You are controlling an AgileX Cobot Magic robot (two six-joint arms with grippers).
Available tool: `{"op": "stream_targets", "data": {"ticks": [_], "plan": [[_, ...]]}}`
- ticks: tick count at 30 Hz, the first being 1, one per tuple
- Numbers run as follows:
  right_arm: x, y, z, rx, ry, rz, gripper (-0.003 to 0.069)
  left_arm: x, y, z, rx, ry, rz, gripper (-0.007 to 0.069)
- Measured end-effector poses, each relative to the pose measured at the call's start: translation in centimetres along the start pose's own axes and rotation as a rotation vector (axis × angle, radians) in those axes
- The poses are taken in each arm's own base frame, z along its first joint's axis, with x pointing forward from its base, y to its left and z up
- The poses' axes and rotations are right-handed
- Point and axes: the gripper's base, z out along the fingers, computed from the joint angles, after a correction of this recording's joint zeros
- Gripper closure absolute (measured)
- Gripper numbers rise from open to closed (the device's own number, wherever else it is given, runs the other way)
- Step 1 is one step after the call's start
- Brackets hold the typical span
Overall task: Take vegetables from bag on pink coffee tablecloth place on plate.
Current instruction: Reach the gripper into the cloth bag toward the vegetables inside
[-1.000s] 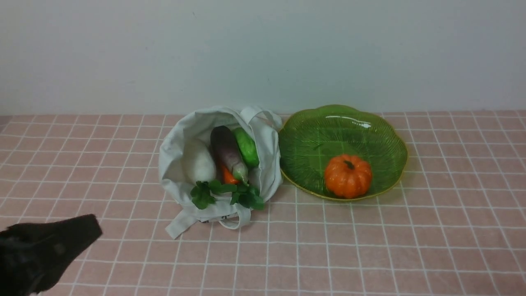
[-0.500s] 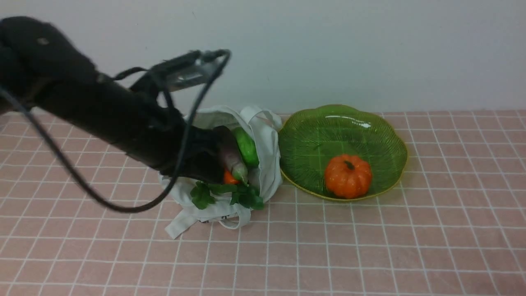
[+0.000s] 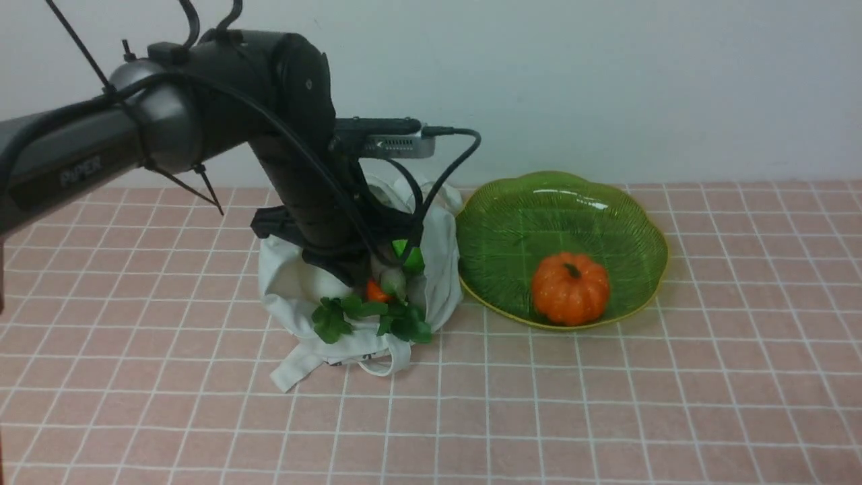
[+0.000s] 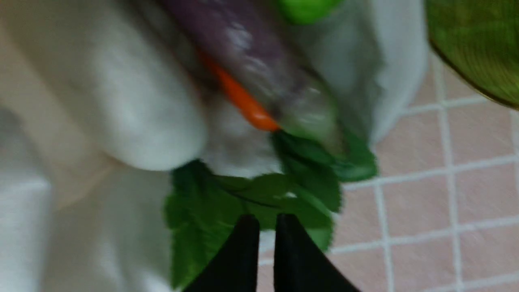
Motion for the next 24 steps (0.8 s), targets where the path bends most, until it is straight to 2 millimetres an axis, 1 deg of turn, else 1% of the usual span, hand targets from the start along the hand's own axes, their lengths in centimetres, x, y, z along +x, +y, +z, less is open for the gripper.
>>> {"op": "stream_targets", "data": {"ticks": [2,4,6,10,11,12,13,14,16,19,21,23,24], "plan": [[0.0,0.0,0.0,0.0,0.0,0.0,0.0673,-0.4,0.6,0.8,-0.072,-0.025,-0.036,0.0531],[0.0,0.0,0.0,0.0,0.0,0.0,0.0673,-0.7,0.9,1.3,-0.103,-0.038,-0.053,0.0501],[0.0,0.0,0.0,0.0,0.0,0.0,0.0673,-1.0,1.3,2.2,-0.148,-0.066,-0.078,0.0422],[0.0,0.0,0.0,0.0,0.0,0.0,0.0673,-1.8,1.5,2.7,-0.166,-0.145,-0.125,0.0272],[0.0,0.0,0.0,0.0,0.0,-0.001,0.0673,-2.0,1.5,3.1,-0.167,-0.159,-0.143,0.0223],[0.0,0.0,0.0,0.0,0.0,-0.001,0.0673,-2.0,1.5,3.1,-0.167,-0.16,-0.148,0.0223],[0.0,0.0,0.0,0.0,0.0,-0.001,0.0673,-2.1,1.6,3.8,-0.171,-0.159,-0.173,0.0183],[0.0,0.0,0.0,0.0,0.0,-0.001,0.0673,-2.1,1.6,4.4,-0.18,-0.152,-0.187,0.0161],[0.0,0.0,0.0,0.0,0.0,-0.001,0.0673,-2.0,1.8,5.3,-0.196,-0.138,-0.206,0.0135],[0.0,0.0,0.0,0.0,0.0,-0.001,0.0673,-1.9,2.0,7.0,-0.221,-0.114,-0.234,0.0125],[0.0,0.0,0.0,0.0,0.0,-0.001,0.0673,-1.8,2.1,7.6,-0.229,-0.105,-0.246,0.0127],[0.0,0.0,0.0,0.0,0.0,-0.001,0.0673,-1.8,2.1,7.9,-0.232,-0.102,-0.259,0.0155],[0.0,0.0,0.0,0.0,0.0,-0.001,0.0673,-1.8,2.1,7.9,-0.232,-0.102,-0.259,0.0158]]}}
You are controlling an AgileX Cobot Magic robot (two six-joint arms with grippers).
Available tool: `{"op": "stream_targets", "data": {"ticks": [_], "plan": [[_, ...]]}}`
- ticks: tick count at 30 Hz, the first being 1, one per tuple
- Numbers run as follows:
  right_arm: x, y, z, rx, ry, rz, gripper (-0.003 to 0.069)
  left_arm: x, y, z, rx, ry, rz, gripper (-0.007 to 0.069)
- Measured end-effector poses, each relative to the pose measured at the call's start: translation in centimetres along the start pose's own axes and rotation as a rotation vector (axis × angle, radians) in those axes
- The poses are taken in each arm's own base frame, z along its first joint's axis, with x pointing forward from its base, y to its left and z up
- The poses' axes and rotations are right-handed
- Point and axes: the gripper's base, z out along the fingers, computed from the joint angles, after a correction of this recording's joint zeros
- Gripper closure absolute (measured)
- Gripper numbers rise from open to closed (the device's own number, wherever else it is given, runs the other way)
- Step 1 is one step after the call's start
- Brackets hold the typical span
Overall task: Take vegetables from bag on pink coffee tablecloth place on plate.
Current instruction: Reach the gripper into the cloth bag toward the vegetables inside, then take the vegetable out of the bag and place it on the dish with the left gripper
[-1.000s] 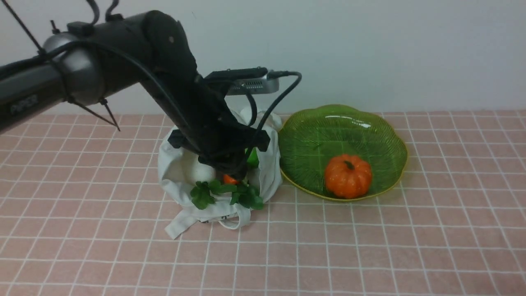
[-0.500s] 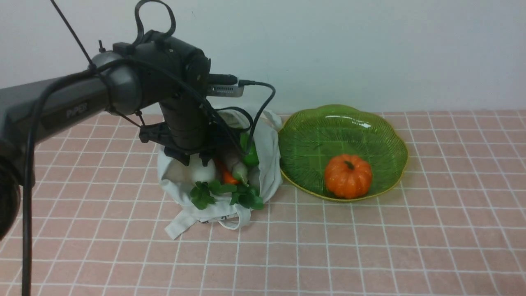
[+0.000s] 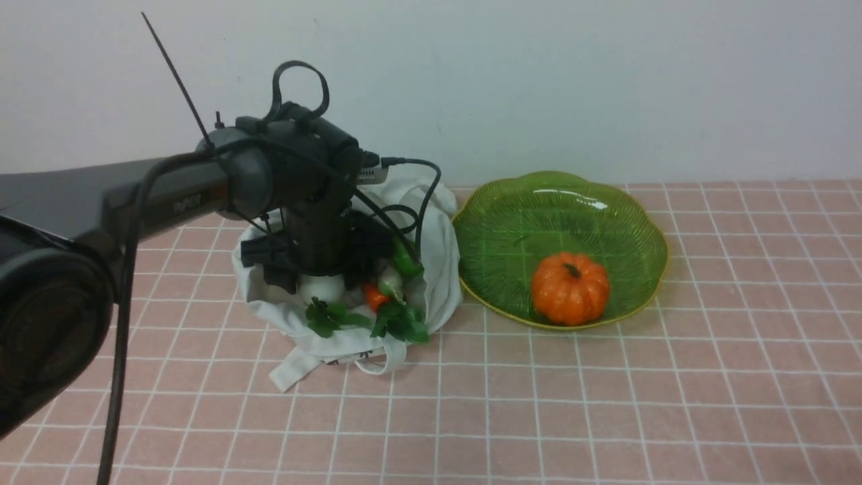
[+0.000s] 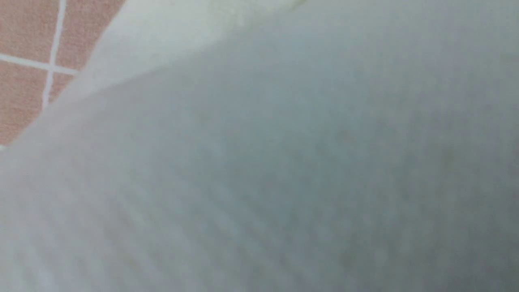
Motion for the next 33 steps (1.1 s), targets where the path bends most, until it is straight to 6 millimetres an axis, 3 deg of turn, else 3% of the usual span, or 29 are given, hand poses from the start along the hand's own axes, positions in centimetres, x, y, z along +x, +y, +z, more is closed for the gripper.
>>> {"op": "stream_targets", "data": {"ticks": [5,8,12,13,14,18,23,28,30,33], "plan": [[0.0,0.0,0.0,0.0,0.0,0.0,0.0673,-0.1,-0.3,-0.9,-0.019,0.015,0.027,0.0168],[0.0,0.0,0.0,0.0,0.0,0.0,0.0673,-0.2,-0.5,-2.8,-0.029,0.026,0.077,0.0168],[0.0,0.0,0.0,0.0,0.0,0.0,0.0673,0.1,-1.3,-7.4,0.009,0.057,0.164,0.0168],[0.0,0.0,0.0,0.0,0.0,0.0,0.0673,0.1,-1.4,-7.8,0.016,0.063,0.171,0.0168],[0.0,0.0,0.0,0.0,0.0,0.001,0.0673,0.3,-1.6,-9.4,0.056,0.078,0.199,0.0168],[0.0,0.0,0.0,0.0,0.0,0.001,0.0673,0.5,-2.5,-11.1,0.16,0.106,0.234,0.0168],[0.0,0.0,0.0,0.0,0.0,0.002,0.0673,1.9,-5.4,-13.0,0.339,0.126,0.395,0.0168],[0.0,0.0,0.0,0.0,0.0,0.002,0.0673,2.5,-9.3,-13.7,0.489,-0.035,0.518,0.0168],[0.0,0.0,0.0,0.0,0.0,0.002,0.0673,2.1,-9.9,-13.4,0.507,-0.078,0.508,0.0168],[0.0,0.0,0.0,0.0,0.0,0.002,0.0673,1.2,-11.2,-11.4,0.531,-0.181,0.475,0.0168]]}}
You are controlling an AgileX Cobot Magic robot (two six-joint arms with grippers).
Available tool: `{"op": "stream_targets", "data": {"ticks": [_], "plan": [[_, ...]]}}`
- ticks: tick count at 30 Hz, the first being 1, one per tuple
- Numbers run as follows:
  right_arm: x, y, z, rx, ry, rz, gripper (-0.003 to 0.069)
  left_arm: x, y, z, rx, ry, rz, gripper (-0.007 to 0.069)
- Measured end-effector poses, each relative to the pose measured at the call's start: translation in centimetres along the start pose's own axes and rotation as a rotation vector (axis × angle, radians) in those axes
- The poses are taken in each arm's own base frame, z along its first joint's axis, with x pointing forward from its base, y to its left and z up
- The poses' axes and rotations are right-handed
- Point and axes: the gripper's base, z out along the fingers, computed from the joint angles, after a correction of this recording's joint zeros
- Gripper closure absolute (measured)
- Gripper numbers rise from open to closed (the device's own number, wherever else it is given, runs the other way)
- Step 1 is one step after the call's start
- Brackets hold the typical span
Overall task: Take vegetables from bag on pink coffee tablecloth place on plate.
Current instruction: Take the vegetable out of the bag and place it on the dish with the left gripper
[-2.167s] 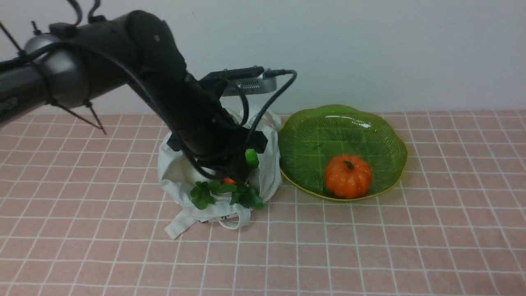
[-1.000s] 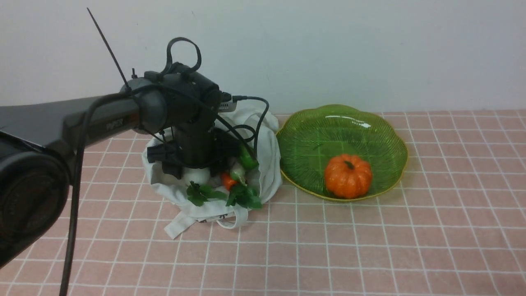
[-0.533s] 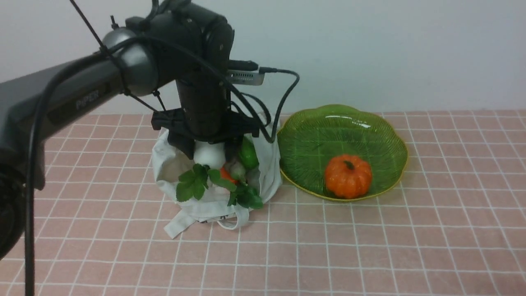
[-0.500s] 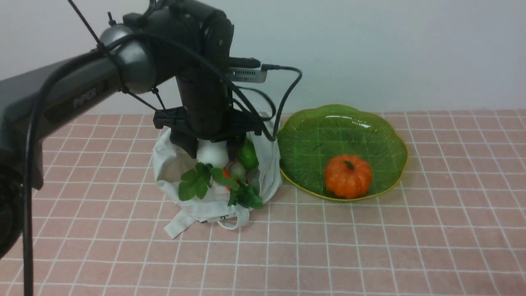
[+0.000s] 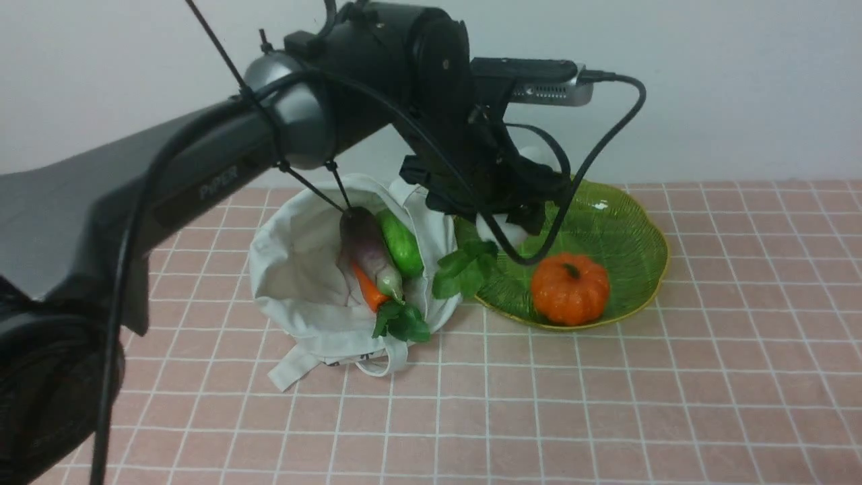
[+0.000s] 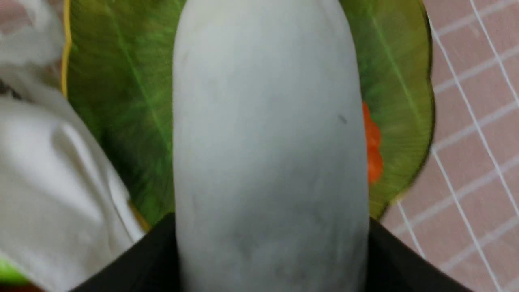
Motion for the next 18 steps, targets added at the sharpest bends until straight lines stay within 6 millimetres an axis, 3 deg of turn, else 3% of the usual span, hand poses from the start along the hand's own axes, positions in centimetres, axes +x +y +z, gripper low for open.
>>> {"op": "stream_targets", "data": {"ticks": [5,8,12,18], "plan": [[0.0,0.0,0.0,0.0,0.0,0.0,0.0673,0.7,1.0,4.5,-0.016,-0.012,-0.011,0.0168],[0.0,0.0,0.0,0.0,0.0,0.0,0.0673,1.1,1.3,6.0,-0.019,-0.012,-0.015,0.0168],[0.0,0.0,0.0,0.0,0.0,0.0,0.0673,0.9,1.3,6.3,-0.016,-0.036,-0.016,0.0139],[0.0,0.0,0.0,0.0,0.0,0.0,0.0673,0.8,1.3,6.2,-0.015,-0.043,-0.016,-0.0019]]}}
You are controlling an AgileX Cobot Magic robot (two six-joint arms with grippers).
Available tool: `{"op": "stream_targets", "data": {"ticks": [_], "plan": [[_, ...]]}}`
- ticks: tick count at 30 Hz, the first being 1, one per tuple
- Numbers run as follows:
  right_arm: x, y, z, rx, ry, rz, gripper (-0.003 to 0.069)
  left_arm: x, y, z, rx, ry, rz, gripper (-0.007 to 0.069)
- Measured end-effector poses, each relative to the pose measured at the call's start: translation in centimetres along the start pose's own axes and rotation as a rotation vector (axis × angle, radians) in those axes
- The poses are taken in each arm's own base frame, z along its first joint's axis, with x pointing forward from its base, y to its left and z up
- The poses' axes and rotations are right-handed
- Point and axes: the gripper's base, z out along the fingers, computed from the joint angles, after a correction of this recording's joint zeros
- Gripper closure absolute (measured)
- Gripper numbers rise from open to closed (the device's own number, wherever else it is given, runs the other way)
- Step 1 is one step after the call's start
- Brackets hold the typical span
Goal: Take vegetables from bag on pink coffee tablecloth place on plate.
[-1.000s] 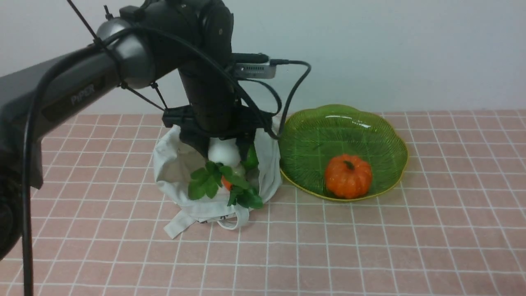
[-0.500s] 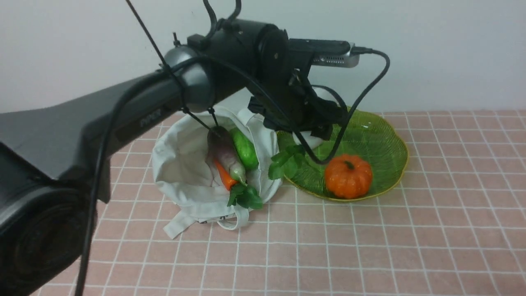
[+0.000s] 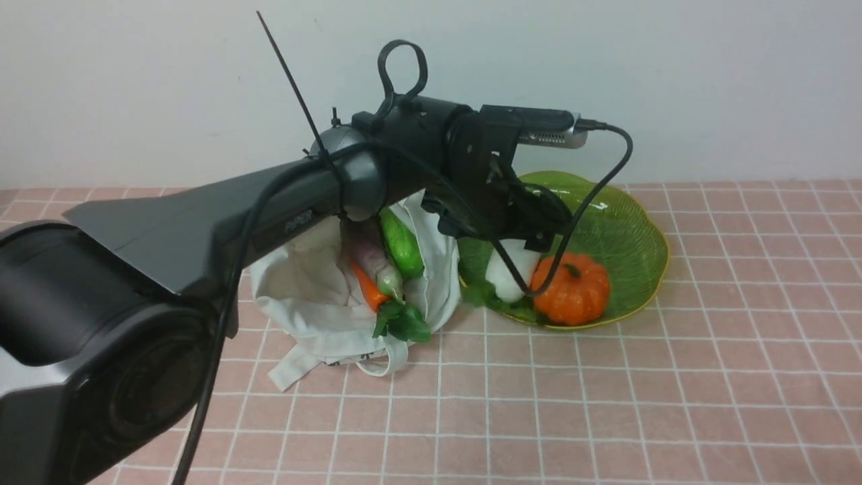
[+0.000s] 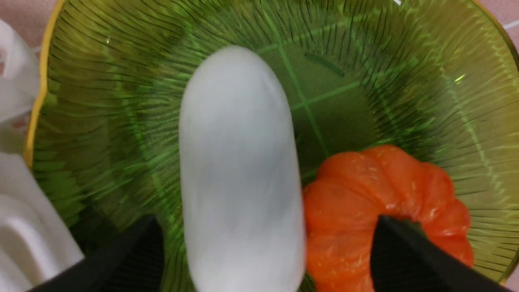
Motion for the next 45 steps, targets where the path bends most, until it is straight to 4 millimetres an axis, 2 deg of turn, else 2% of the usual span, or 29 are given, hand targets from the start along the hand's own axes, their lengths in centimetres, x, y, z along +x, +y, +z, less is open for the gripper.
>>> {"op": "stream_targets", "data": {"ticks": [4,5,6,8,9,10,11,12,13,15,18,20,22,23,24,25,29,31,32,34,35,36,39,41,42,45], "plan": [[0.0,0.0,0.0,0.0,0.0,0.0,0.0673,-0.3,-0.3,-1.4,0.002,0.01,0.003,-0.0031],[0.0,0.0,0.0,0.0,0.0,0.0,0.0673,-1.1,-0.7,-3.5,0.01,-0.002,0.009,-0.0002],[0.0,0.0,0.0,0.0,0.0,0.0,0.0673,-1.3,-0.8,-4.0,0.012,-0.008,0.01,0.0015],[0.0,0.0,0.0,0.0,0.0,0.0,0.0673,-2.5,-1.5,-7.2,0.026,-0.042,0.019,0.0085],[0.0,0.0,0.0,0.0,0.0,0.0,0.0673,-3.1,-1.8,-8.9,0.033,-0.06,0.024,0.0126],[0.0,0.0,0.0,0.0,0.0,0.0,0.0673,-4.0,-2.5,-12.3,0.047,-0.092,0.034,0.0211],[0.0,0.0,0.0,0.0,0.0,0.0,0.0673,-4.1,-2.6,-12.9,0.049,-0.097,0.035,0.0224],[0.0,0.0,0.0,0.0,0.0,0.0,0.0673,-4.5,-3.0,-15.5,0.057,-0.117,0.044,0.028],[0.0,0.0,0.0,0.0,0.0,0.0,0.0673,-4.8,-3.4,-19.5,0.062,-0.144,0.065,0.0399],[0.0,0.0,0.0,0.0,0.0,0.0,0.0673,-4.5,-3.8,-25.3,0.051,-0.174,0.118,0.0547],[0.0,0.0,0.0,0.0,0.0,0.0,0.0673,-3.0,-3.7,-31.5,0.013,-0.188,0.183,0.0617],[0.0,0.0,0.0,0.0,0.0,0.0,0.0673,-2.3,-3.4,-33.8,-0.012,-0.213,0.202,0.0627],[0.0,0.0,0.0,0.0,0.0,0.0,0.0673,-1.6,-3.3,-35.1,-0.022,-0.224,0.209,0.0629],[0.0,0.0,0.0,0.0,0.0,0.0,0.0673,-1.1,-3.2,-35.5,-0.026,-0.221,0.212,0.0629],[0.0,0.0,0.0,0.0,0.0,0.0,0.0673,0.1,-2.9,-35.6,-0.027,-0.19,0.216,0.0629],[0.0,0.0,0.0,0.0,0.0,0.0,0.0673,0.2,-2.8,-35.3,-0.029,-0.18,0.217,0.0629],[0.0,0.0,0.0,0.0,0.0,0.0,0.0673,4.6,-1.7,-34.1,-0.031,-0.046,0.204,0.0629],[0.0,0.0,0.0,0.0,0.0,0.0,0.0673,7.1,-1.1,-33.3,-0.021,-0.039,0.195,0.0629],[0.0,0.0,0.0,0.0,0.0,0.0,0.0673,7.3,-1.0,-33.2,-0.02,-0.043,0.194,0.0629],[0.0,0.0,0.0,0.0,0.0,0.0,0.0673,9.6,-0.5,-32.5,0.01,-0.131,0.178,0.0629],[0.0,0.0,0.0,0.0,0.0,0.0,0.0673,10.2,-0.4,-32.4,0.019,-0.133,0.172,0.0629],[0.0,0.0,0.0,0.0,0.0,0.0,0.0673,11.8,0.0,-31.9,0.056,-0.233,0.145,0.0629],[0.0,0.0,0.0,0.0,0.0,0.0,0.0673,14.3,0.8,-30.8,0.09,-0.362,0.101,0.0629],[0.0,0.0,0.0,0.0,0.0,0.0,0.0673,15.1,1.1,-30.3,0.096,-0.4,0.087,0.0629],[0.0,0.0,0.0,0.0,0.0,0.0,0.0673,16.3,1.6,-29.5,0.102,-0.442,0.063,0.0629],[0.0,0.0,0.0,0.0,0.0,0.0,0.0673,18.1,2.3,-28.1,0.104,-0.459,0.027,0.0629]]}}
